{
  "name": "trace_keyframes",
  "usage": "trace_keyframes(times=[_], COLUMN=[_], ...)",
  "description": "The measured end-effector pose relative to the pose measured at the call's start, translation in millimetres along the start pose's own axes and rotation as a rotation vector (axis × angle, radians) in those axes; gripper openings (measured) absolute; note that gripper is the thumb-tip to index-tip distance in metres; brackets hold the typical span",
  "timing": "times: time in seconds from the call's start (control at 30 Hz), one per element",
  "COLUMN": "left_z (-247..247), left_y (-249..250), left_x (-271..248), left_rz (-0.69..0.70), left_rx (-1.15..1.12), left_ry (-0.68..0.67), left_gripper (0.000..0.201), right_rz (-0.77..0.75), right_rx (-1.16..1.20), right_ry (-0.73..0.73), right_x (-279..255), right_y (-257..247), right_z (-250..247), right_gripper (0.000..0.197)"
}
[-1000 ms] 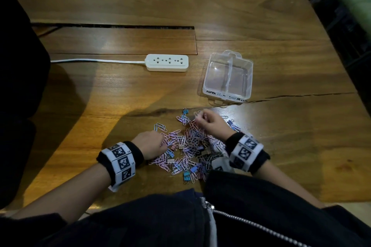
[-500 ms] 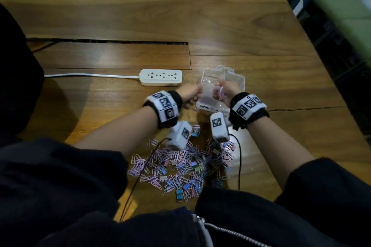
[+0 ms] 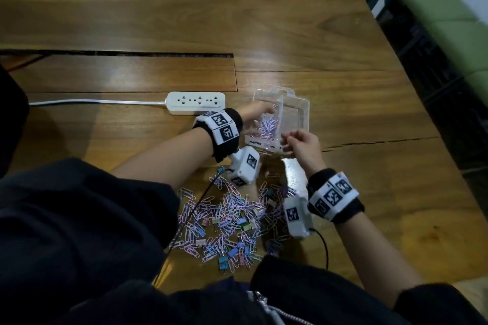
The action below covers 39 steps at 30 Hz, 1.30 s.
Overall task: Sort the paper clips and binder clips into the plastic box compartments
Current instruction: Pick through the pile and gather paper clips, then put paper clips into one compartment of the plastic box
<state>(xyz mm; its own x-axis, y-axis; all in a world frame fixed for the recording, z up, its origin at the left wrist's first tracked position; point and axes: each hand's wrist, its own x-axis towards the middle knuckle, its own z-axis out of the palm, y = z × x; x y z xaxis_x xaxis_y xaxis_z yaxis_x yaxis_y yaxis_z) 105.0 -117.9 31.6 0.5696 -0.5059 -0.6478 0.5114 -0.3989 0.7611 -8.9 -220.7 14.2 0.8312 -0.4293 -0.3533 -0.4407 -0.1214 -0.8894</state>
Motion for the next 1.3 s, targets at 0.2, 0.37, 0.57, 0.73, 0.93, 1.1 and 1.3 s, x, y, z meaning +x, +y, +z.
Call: trace_keyframes(times=[0.2, 0.37, 0.57, 0.73, 0.93, 1.1, 1.3], left_z=[-2, 17, 25, 23, 43, 52, 51], left_y=[-32, -67, -87, -95, -112, -129, -129], left_x=[-18, -21, -13, -16, -39, -51, -49], left_rz=[0.283, 0.371, 0.509, 0.487, 0.437, 0.509, 0.364], left_rx=[0.785, 1.244, 1.508, 1.480, 1.443, 1.413, 1.139], left_ry=[0.102, -0.147, 0.038, 0.080, -0.063, -0.050, -0.008], left_gripper=[0.021, 0.037, 0.046, 0.032, 0.040, 0.031, 0.021], right_rz=[-0.211, -0.286, -0.226, -0.211, -0.101, 0.085, 0.220], right_rx=[-0.671, -0.803, -0.897, -0.890, -0.597, -0.098, 0.298], right_ry=[-0.142, -0.194, -0.238, -0.238, -0.123, 0.011, -0.054], right_x=[-21, -20, -18, -21, -23, -29, -36], right_y=[51, 64, 63, 69, 73, 71, 66], right_z=[4, 10, 6, 0, -10, -31, -44], right_gripper=[0.026, 0.030, 0.009, 0.010, 0.013, 0.016, 0.022])
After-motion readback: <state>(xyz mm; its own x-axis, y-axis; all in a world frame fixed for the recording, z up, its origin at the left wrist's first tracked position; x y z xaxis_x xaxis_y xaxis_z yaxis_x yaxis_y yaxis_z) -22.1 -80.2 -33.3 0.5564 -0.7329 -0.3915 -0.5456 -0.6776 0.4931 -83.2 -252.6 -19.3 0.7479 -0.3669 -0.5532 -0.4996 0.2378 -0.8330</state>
